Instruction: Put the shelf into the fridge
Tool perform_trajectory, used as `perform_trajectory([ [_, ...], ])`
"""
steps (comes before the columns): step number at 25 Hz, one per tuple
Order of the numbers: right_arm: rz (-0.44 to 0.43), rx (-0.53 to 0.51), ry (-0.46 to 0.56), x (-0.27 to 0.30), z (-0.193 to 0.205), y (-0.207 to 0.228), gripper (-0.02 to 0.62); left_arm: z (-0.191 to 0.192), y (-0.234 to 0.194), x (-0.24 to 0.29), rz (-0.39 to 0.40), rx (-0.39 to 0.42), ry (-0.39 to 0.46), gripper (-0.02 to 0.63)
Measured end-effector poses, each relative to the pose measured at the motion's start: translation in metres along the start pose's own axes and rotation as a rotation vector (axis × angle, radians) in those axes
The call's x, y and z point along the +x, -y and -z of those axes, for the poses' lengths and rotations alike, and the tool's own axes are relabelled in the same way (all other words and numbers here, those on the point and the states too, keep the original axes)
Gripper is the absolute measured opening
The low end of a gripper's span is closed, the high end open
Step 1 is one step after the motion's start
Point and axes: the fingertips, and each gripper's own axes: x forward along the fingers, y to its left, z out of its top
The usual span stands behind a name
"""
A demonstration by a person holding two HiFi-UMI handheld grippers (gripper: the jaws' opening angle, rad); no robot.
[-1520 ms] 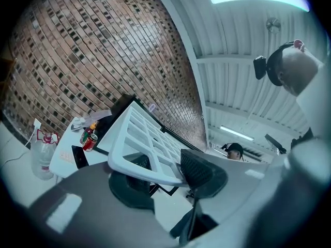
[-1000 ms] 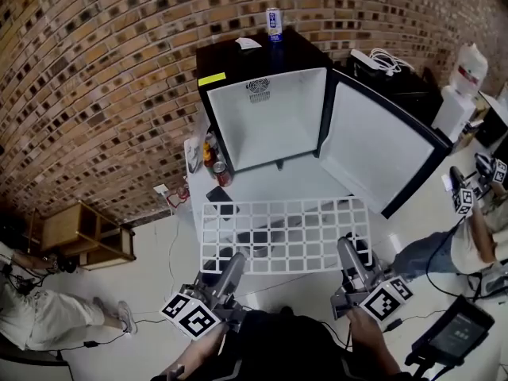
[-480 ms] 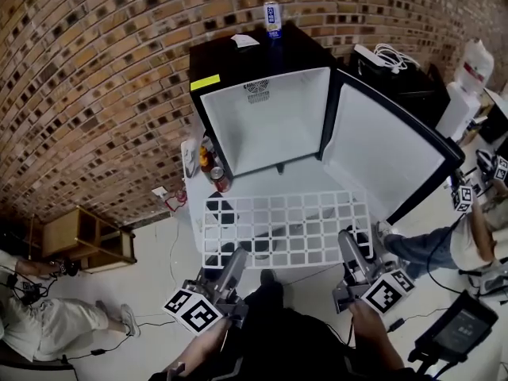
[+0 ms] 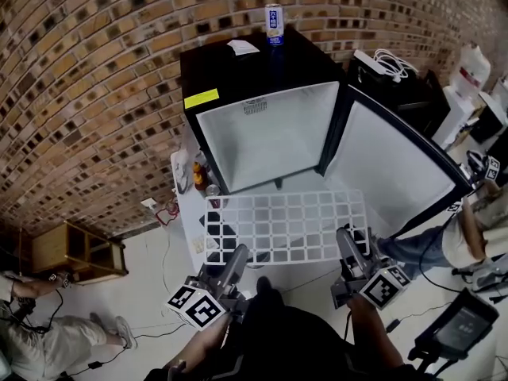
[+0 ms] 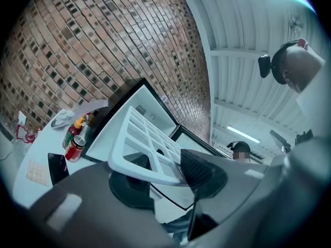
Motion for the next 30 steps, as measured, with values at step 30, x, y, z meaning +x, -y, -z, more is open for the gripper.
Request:
perform_trajectory([
  [30,0.027,0.015,-0.027,0.136,-0.016,0.072,0.17,-0.025,-0.099,0.115,-0.006,-0.065,-0.044,0.144],
])
